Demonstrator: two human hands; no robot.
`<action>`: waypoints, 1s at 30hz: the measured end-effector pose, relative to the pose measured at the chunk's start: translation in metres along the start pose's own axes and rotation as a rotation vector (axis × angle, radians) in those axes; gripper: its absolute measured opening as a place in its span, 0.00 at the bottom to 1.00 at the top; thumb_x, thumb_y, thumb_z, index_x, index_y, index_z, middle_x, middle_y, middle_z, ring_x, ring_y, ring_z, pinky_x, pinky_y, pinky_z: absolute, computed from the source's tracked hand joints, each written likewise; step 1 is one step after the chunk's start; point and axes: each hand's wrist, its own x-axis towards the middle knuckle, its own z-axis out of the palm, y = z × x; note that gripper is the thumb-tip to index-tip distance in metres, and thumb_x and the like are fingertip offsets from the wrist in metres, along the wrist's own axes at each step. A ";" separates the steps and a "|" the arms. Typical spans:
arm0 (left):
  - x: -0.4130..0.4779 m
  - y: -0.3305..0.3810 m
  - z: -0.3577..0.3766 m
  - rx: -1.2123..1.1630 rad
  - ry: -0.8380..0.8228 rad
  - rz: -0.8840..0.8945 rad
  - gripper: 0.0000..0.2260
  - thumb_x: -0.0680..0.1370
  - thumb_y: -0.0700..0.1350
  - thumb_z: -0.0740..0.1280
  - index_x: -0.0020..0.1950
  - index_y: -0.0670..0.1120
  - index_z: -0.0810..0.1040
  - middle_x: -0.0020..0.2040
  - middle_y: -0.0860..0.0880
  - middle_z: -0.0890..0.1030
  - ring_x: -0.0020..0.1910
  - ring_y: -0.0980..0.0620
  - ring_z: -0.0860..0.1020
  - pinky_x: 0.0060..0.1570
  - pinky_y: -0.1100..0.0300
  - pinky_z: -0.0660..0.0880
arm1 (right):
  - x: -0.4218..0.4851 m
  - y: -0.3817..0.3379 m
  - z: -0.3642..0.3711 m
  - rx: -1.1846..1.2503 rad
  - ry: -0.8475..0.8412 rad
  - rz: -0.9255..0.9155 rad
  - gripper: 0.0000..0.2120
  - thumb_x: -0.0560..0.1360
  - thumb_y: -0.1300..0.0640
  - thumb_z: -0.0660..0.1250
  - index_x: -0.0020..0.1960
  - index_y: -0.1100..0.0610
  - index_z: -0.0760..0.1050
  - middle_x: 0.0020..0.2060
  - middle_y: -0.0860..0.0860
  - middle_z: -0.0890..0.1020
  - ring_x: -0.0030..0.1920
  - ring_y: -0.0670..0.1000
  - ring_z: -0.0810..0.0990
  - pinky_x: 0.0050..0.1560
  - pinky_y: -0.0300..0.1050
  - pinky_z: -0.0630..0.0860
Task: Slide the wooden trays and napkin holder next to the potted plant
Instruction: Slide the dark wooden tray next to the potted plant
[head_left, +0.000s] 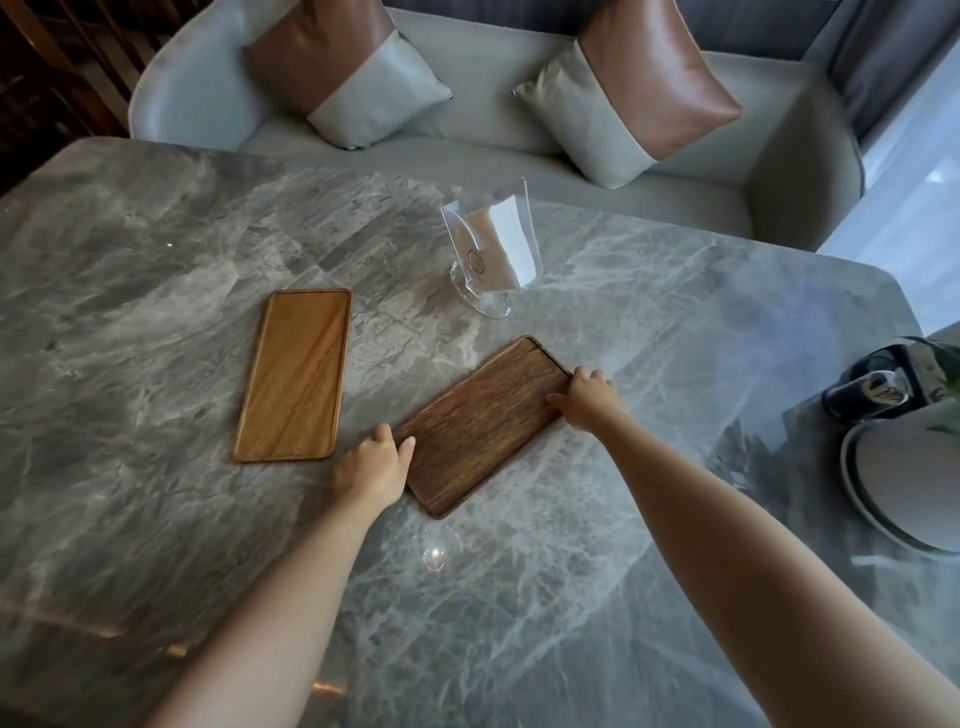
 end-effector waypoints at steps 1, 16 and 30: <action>0.000 0.002 0.000 -0.016 -0.005 -0.001 0.21 0.82 0.53 0.50 0.64 0.38 0.67 0.62 0.38 0.77 0.60 0.38 0.77 0.53 0.48 0.74 | 0.000 0.000 0.000 0.002 0.002 0.002 0.28 0.77 0.47 0.60 0.69 0.63 0.60 0.67 0.62 0.66 0.68 0.62 0.64 0.64 0.57 0.67; 0.010 0.017 -0.005 -0.241 -0.074 -0.112 0.20 0.81 0.51 0.56 0.67 0.39 0.65 0.65 0.36 0.73 0.63 0.36 0.73 0.60 0.47 0.72 | -0.015 0.023 -0.001 0.190 -0.003 0.057 0.24 0.74 0.52 0.68 0.62 0.65 0.64 0.61 0.63 0.73 0.62 0.61 0.72 0.56 0.52 0.71; 0.037 0.126 -0.037 -0.130 0.024 0.158 0.23 0.80 0.54 0.58 0.70 0.42 0.64 0.72 0.35 0.64 0.70 0.36 0.65 0.69 0.45 0.65 | -0.075 0.120 -0.016 0.334 0.042 0.196 0.22 0.73 0.50 0.69 0.30 0.57 0.59 0.29 0.50 0.66 0.36 0.52 0.70 0.27 0.42 0.61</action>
